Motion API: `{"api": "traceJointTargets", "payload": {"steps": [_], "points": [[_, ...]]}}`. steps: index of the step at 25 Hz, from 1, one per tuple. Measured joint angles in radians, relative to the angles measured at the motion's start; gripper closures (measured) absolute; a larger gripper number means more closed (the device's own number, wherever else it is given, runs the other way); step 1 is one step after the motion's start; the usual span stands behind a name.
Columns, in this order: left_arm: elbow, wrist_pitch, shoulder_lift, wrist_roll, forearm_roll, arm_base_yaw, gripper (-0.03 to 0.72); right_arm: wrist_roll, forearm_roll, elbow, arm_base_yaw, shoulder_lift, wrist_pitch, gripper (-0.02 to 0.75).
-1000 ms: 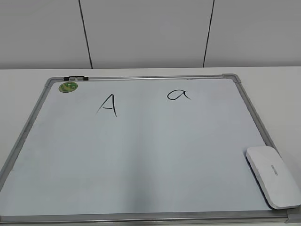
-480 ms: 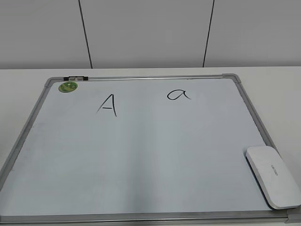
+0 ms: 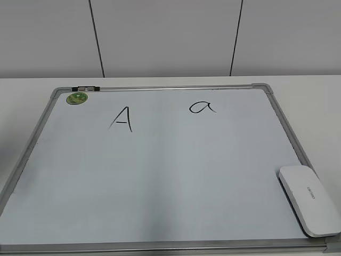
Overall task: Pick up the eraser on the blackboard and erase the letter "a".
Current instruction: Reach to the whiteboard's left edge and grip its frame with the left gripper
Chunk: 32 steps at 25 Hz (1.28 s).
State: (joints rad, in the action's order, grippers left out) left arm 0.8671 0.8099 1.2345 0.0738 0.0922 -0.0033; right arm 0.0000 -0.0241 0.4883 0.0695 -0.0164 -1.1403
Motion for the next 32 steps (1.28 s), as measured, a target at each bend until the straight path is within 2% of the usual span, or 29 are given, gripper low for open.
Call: {"api": "traceJointTargets", "payload": {"steps": [5,11,19,25,32], "points": [[0.158,0.044,0.262,0.000,-0.002,0.001,0.153,0.000,0.000,0.000,0.000,0.000,0.000,0.165],[0.306,0.063,0.507,0.002,-0.002,0.033,0.160,0.000,0.000,0.000,0.000,0.000,0.000,0.165],[0.430,0.069,0.684,0.086,-0.002,0.046,0.259,0.000,0.000,0.000,0.000,0.000,0.000,0.165],[0.528,0.074,0.774,0.167,0.096,0.092,0.288,0.000,0.000,0.000,0.000,0.000,0.002,0.165],[0.570,0.089,0.845,0.247,0.183,0.123,0.347,0.000,0.000,0.000,0.000,0.000,0.002,0.165]]}}
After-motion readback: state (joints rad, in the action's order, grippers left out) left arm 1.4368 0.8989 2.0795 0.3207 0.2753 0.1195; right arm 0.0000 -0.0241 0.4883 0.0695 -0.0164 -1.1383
